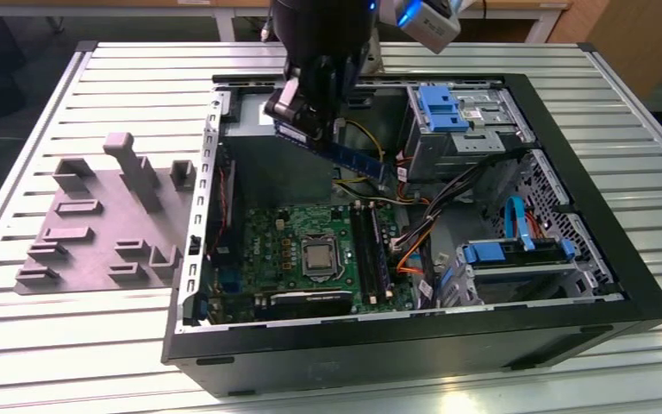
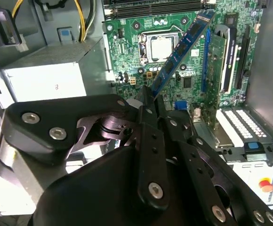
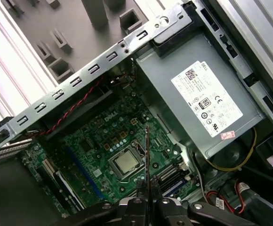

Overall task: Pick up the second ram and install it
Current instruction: 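Insert the second ram into the second slot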

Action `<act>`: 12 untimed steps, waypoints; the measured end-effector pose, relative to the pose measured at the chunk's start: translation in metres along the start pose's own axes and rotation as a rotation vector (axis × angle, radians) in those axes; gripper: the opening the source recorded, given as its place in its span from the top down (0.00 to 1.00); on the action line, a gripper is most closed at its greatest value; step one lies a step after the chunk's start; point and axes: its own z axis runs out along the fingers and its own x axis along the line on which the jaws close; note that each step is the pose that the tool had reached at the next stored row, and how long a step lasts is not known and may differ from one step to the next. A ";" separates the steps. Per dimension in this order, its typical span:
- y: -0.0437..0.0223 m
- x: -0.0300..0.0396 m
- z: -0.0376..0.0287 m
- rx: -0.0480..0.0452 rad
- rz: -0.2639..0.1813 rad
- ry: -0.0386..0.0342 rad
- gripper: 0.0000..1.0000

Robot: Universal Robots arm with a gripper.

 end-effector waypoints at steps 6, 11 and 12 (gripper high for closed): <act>0.0000 0.0000 0.0002 0.0006 0.048 -0.0008 0.86; 0.0000 0.0000 0.0003 0.0011 0.090 -0.0014 0.86; 0.0000 0.0000 0.0003 0.0011 0.092 -0.0014 0.86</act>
